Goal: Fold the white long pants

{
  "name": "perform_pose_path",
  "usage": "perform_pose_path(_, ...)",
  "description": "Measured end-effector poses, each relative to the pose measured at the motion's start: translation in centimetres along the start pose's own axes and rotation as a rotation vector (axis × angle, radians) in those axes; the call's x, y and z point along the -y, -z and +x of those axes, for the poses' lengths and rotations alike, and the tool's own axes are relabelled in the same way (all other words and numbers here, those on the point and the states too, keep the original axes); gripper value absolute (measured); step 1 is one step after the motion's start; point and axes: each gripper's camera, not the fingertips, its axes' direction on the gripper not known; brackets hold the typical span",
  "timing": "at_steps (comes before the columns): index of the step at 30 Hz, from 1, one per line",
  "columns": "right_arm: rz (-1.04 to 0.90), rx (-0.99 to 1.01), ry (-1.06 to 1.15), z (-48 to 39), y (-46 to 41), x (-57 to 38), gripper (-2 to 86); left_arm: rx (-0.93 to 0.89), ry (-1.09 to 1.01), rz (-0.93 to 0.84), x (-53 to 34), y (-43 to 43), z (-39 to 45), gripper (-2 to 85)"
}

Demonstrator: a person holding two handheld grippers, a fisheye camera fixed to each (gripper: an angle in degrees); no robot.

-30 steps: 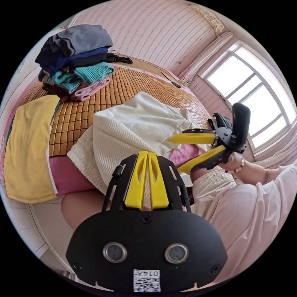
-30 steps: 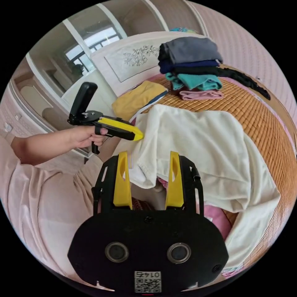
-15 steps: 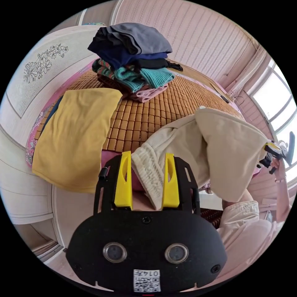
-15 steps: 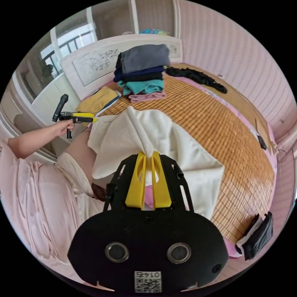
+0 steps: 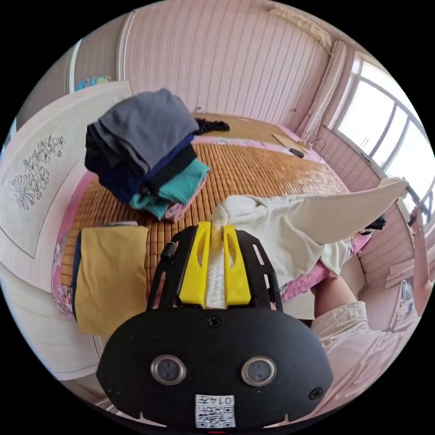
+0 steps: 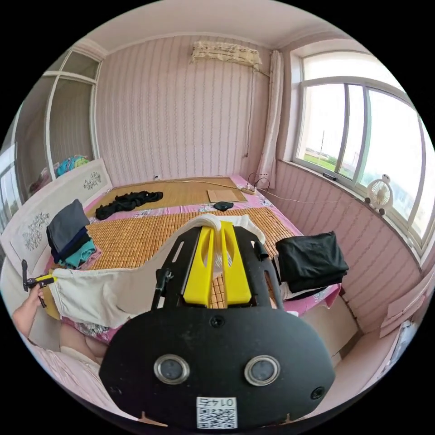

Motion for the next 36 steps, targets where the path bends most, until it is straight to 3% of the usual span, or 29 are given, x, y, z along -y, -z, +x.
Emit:
perform_pose_path(2,0.029,-0.002,-0.08,2.5,1.0,-1.6,0.7,0.039,-0.057,0.183,-0.8,5.4,0.1,5.1)
perform_pose_path(5,-0.089,-0.036,-0.168,6.5,0.6,-6.1,1.1,0.055,-0.029,0.23,-6.7,9.5,-2.0,4.6)
perform_pose_path(7,-0.347,-0.054,-0.203,8.7,-2.4,-11.2,1.7,0.052,0.018,0.146,-11.6,9.7,-3.6,4.8)
perform_pose_path(10,-0.653,-0.119,-0.139,8.0,-6.7,-17.5,2.5,0.055,0.209,-0.12,-20.4,6.5,-5.9,5.1)
perform_pose_path(12,-0.7,-0.171,-0.086,6.7,-8.1,-19.4,3.2,0.051,0.299,-0.247,-24.2,4.4,-6.2,5.4)
perform_pose_path(17,-0.659,-0.092,-0.016,4.0,-9.8,-16.9,5.7,0.002,0.361,-0.2,-25.8,5.3,-6.0,7.6)
perform_pose_path(22,-0.54,-0.164,0.096,1.6,-10.0,-10.8,9.7,-0.047,0.475,-0.114,-27.4,9.4,-8.3,6.7)
perform_pose_path(26,-0.437,-0.176,0.053,1.8,-9.5,-7.5,13.4,-0.043,0.661,-0.05,-28.6,11.5,-9.8,7.6)
perform_pose_path(31,-0.266,-0.083,0.018,1.9,-9.1,-3.6,12.0,-0.05,0.643,0.015,-24.8,11.3,-10.2,8.1)
perform_pose_path(36,-0.382,0.044,0.171,-3.1,-14.0,-4.7,15.7,-0.071,0.664,-0.143,-21.2,6.6,-12.9,13.0)
